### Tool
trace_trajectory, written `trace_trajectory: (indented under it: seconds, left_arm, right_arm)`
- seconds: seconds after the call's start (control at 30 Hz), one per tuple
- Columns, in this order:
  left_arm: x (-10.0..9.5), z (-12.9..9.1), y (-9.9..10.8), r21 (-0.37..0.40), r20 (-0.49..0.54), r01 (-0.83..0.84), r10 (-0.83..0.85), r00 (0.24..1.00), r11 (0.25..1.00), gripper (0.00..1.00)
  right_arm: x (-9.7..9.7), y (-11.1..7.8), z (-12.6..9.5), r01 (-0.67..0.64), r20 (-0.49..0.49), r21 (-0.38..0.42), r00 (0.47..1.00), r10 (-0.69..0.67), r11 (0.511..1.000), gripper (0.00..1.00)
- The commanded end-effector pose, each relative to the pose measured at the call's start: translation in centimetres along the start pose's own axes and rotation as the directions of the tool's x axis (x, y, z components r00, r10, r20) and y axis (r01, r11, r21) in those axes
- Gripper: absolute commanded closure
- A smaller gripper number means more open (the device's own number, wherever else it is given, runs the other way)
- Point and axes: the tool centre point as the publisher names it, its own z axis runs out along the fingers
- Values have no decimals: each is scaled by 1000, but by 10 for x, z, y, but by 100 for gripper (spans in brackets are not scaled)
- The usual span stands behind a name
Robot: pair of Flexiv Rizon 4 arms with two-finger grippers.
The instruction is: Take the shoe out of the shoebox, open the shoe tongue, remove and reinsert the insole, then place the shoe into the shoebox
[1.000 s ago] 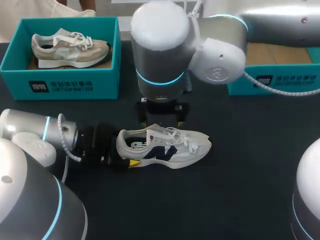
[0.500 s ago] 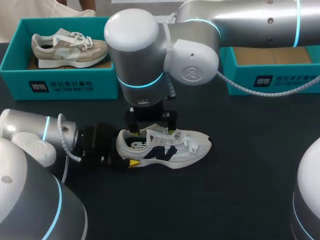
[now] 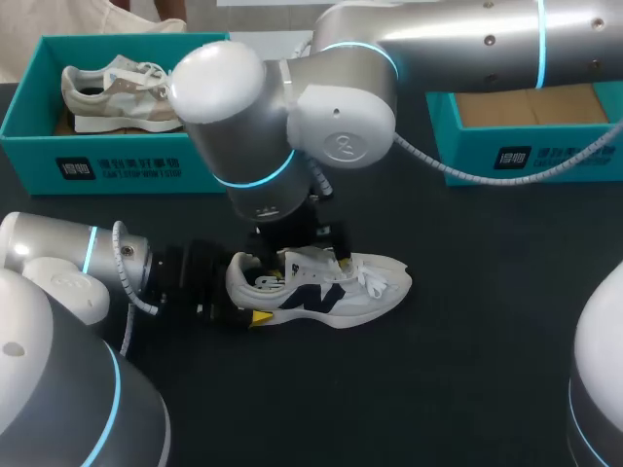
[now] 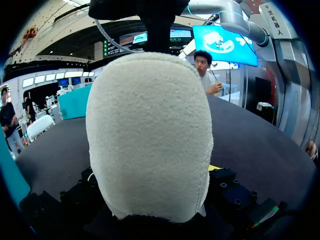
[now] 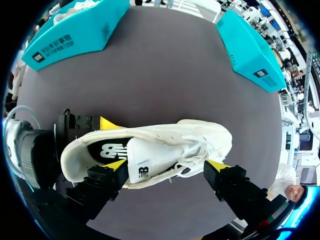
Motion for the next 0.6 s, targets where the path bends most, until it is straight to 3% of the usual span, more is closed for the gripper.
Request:
trace_trajectory:
  seconds: [0.03, 0.37, 0.6]
  left_arm:
    - [1, 2, 2, -1, 0, 0, 0, 1000, 1000, 100]
    - [1, 2, 2, -1, 0, 0, 0, 1000, 1000, 100]
    - [1, 2, 2, -1, 0, 0, 0, 1000, 1000, 100]
  right_arm:
    - [12, -8, 6, -233, 195, -54, 951, 239, 971, 0]
    - [16, -4, 21, -294, 224, -87, 925, 306, 952, 0]
    - [-3, -6, 19, -305, 288, -101, 902, 321, 947, 0]
